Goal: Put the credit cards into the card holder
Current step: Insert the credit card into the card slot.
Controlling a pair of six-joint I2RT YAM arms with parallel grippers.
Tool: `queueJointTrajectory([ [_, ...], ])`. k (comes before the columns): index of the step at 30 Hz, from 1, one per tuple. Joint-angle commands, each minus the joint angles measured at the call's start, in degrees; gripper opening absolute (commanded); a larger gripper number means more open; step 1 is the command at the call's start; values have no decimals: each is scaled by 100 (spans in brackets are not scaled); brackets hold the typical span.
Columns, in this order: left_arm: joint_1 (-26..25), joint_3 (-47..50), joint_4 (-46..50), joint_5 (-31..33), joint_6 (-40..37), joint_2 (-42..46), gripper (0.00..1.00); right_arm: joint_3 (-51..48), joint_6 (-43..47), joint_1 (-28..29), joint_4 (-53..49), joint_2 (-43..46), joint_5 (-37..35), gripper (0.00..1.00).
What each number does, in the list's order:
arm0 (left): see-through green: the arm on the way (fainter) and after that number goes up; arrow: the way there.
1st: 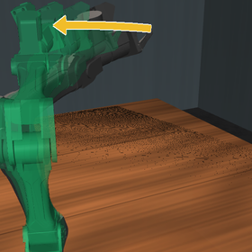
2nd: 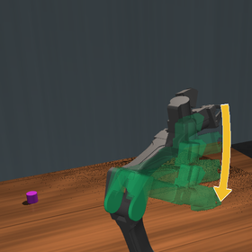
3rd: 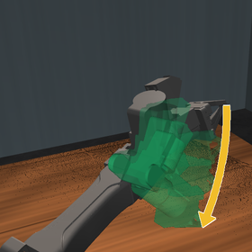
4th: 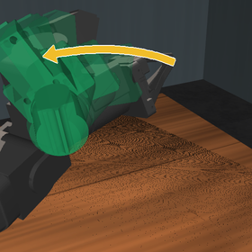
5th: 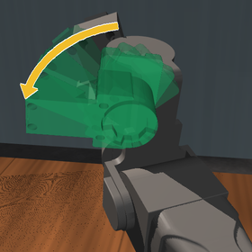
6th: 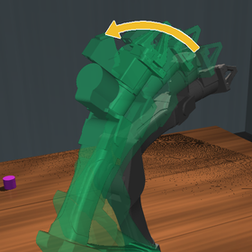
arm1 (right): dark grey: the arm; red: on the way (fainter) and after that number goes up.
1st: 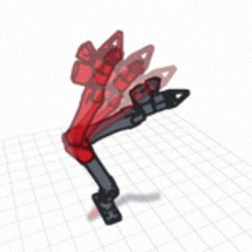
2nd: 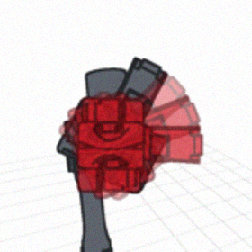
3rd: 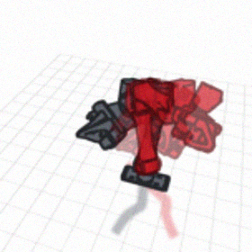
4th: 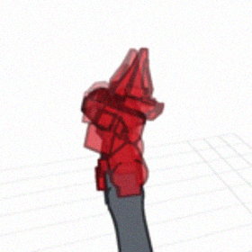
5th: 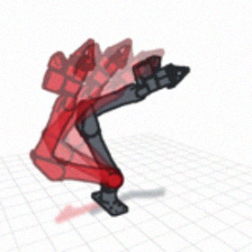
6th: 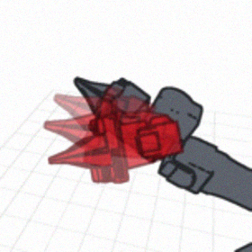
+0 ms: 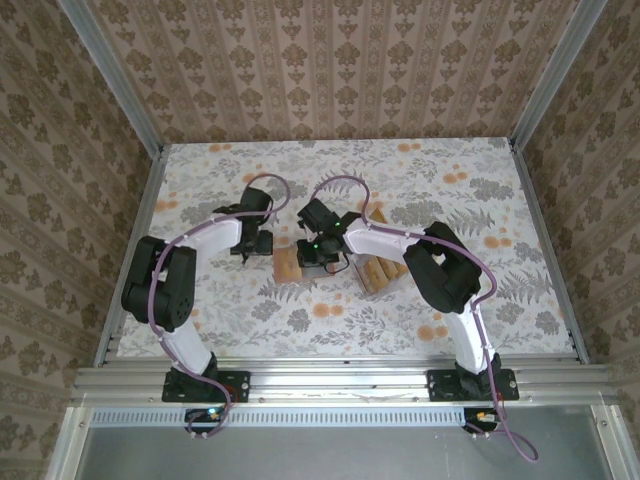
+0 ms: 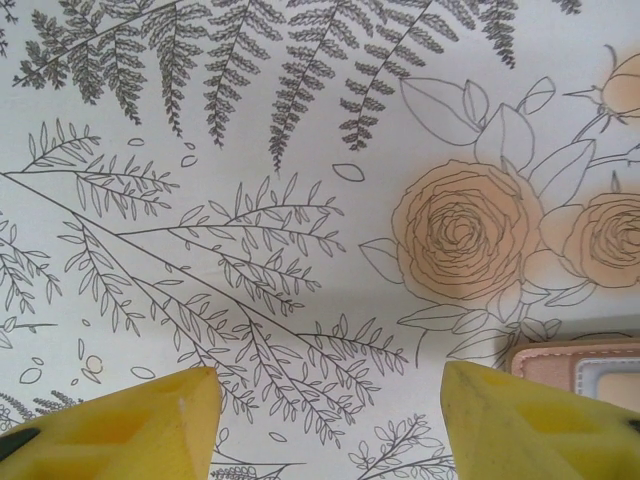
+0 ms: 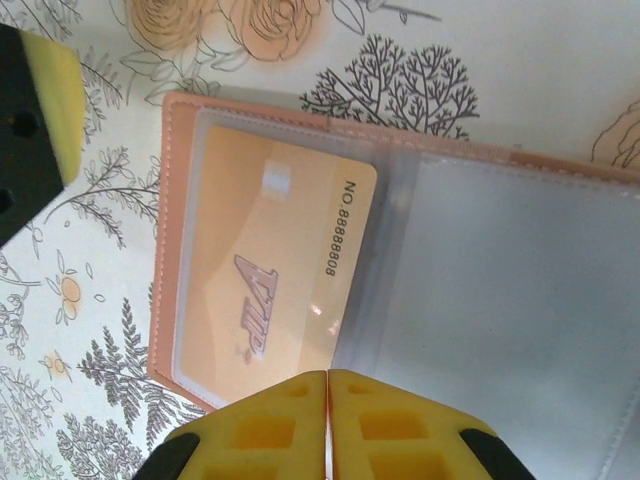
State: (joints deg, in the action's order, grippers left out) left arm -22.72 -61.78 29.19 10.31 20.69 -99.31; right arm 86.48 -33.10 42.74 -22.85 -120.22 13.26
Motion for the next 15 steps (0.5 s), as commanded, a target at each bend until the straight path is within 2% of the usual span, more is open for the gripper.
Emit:
queueJointTrajectory([
  [1,22,-114,183,-28,-128,-151,61,246,120,-39,-218,67,-145,9],
  [15,-57,-2,120,15,-125,-335,60,483,130,-99,-259,-364,-187,9],
])
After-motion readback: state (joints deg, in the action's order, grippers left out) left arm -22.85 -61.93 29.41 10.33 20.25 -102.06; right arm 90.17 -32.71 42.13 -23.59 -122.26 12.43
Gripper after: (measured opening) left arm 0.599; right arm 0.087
